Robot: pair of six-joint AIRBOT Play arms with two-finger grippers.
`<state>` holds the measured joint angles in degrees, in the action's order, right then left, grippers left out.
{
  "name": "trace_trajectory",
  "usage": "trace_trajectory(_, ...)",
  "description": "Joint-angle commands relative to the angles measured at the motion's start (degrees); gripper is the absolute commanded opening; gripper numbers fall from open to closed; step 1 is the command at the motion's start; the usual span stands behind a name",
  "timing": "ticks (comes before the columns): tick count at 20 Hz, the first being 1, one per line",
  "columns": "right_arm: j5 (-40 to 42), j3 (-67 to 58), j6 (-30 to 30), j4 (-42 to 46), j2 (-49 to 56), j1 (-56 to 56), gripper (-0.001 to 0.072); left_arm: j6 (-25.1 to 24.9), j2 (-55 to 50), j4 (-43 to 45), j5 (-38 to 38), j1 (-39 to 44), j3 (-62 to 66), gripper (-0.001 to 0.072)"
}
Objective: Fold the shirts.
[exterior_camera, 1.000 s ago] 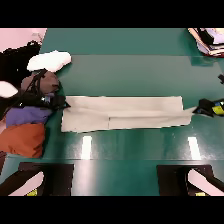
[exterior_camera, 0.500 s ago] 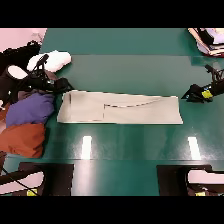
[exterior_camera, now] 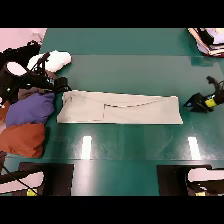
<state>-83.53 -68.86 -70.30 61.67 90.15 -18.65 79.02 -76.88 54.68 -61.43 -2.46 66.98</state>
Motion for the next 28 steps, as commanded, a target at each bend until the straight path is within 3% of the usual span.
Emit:
trace_trajectory(1,2.97,6.12,3.96,-6.54,2.99,0.59,0.0583,0.02,-0.02,-1.95,-1.7,0.37,0.09,0.0027)
trace_trajectory(4,6.25,8.15,6.03,-12.33,5.09,3.19,0.0529,-0.02,-0.04,-1.7,-0.07,5.16,0.09,0.0019)
trace_trajectory(6,6.32,6.82,6.58,-12.57,5.18,4.79,0.0212,0.04,-0.63,-1.77,3.8,10.12,0.11,0.0019)
trace_trajectory(8,3.87,3.89,6.56,-12.59,4.42,5.42,0.0053,0.07,-2.45,-2.25,7.48,15.15,0.5,0.0019)
trace_trajectory(10,1.09,0.39,5.97,-12.66,1.66,5.46,0.0017,0.07,-6.47,-2.43,8.33,20.37,3.13,0.0019)
trace_trajectory(17,-5.42,-14.34,-2.93,-12.94,-11.61,10.38,0.0016,0.55,-26.99,-5.38,7.69,35.95,23.21,0.0019)
trace_trajectory(21,-4.85,-22.14,-3.67,-21.92,-13.4,16.5,0.0016,2.47,-34.38,-6.82,5.97,38.66,29.62,0.0019)
trace_trajectory(28,-1.01,-25.42,-4.87,-23.17,-13.4,27.47,0.0016,3.5,-35.78,-7.89,10.21,38.47,29.75,0.0019)
